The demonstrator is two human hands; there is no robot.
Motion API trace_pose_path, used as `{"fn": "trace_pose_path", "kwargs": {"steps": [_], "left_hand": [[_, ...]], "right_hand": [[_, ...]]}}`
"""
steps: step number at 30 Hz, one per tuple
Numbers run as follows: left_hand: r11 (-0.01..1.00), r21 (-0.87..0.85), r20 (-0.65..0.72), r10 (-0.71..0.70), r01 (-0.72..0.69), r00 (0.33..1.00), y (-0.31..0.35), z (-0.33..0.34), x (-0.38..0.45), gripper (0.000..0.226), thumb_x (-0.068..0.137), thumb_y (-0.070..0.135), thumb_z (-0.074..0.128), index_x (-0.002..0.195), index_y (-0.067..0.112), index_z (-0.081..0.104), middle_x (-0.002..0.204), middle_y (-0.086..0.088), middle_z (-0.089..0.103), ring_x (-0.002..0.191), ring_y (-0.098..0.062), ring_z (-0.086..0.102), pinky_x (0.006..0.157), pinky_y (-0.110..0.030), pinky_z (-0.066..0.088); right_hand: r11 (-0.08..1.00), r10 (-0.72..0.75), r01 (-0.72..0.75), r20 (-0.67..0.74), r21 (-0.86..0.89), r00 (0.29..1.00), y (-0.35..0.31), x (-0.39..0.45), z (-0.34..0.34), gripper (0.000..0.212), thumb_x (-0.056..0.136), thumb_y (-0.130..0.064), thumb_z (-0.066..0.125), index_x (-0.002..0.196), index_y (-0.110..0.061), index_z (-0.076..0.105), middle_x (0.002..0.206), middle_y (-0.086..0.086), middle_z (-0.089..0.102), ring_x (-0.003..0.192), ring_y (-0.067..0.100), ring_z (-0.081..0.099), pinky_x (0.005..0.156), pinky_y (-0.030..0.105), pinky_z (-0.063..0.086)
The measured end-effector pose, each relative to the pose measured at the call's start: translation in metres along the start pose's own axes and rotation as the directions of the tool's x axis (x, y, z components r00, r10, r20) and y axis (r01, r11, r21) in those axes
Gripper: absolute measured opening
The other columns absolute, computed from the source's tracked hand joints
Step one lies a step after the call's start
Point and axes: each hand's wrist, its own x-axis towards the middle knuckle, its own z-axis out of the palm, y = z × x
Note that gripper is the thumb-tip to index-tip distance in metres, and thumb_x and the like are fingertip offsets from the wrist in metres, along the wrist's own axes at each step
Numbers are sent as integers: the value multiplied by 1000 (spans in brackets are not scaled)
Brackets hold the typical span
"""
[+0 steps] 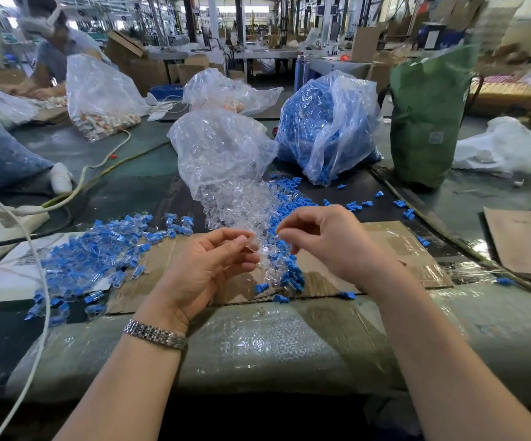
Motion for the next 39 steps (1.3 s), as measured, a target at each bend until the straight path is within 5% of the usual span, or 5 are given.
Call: {"fn": "trace_pose_path", "kwargs": {"steps": [9, 17, 20, 26, 39], "left_hand": [[1000, -7, 20, 11, -11, 1000, 3, 9, -4, 23, 88, 11, 61, 105, -2, 68, 88, -13, 74, 73, -17, 71, 68, -23, 61], [999, 38, 50, -3, 2, 999, 4, 8, -3, 23, 88, 14, 62, 103, -1, 67, 83, -12, 71, 68, -16, 69, 62, -21, 59], [999, 44, 57, -11, 9, 998, 4, 10, -4, 25, 87, 16, 62, 105, -1, 67, 83, -11, 69, 68, -16, 67, 62, -20, 58], [999, 30, 41, -18, 17, 999, 3, 11, -3, 20, 90, 14, 61, 103, -1, 66, 81, -12, 68, 65, -16, 65, 60, -20, 57], [991, 125, 46, 36, -41, 998, 0, 7, -3, 30, 80, 6, 69, 108, -4, 72, 97, -22, 74, 81, -24, 73, 72, -28, 62]], "right_hand": [[980, -171, 184, -150, 78, 974, -8, 6, 27, 20, 81, -18, 83, 81, -35, 73, 76, -16, 73, 73, 3, 70, 72, 19, 55], [974, -223, 226, -108, 13, 969, -16, 7, 32, 32, 81, -17, 83, 81, -47, 71, 78, -18, 69, 77, 5, 66, 74, 23, 53], [980, -190, 194, -83, 41, 978, -15, 7, 33, 25, 82, -18, 82, 85, -41, 73, 79, -14, 70, 79, 8, 67, 77, 28, 56], [989, -102, 108, -65, 100, 993, -8, 0, 30, 9, 87, -16, 78, 93, -23, 74, 81, -12, 73, 80, 2, 69, 78, 18, 55], [995, -96, 93, -91, -37, 991, -6, -1, 31, 9, 91, -14, 74, 91, -24, 74, 78, -14, 70, 76, -2, 66, 74, 13, 51]]}}
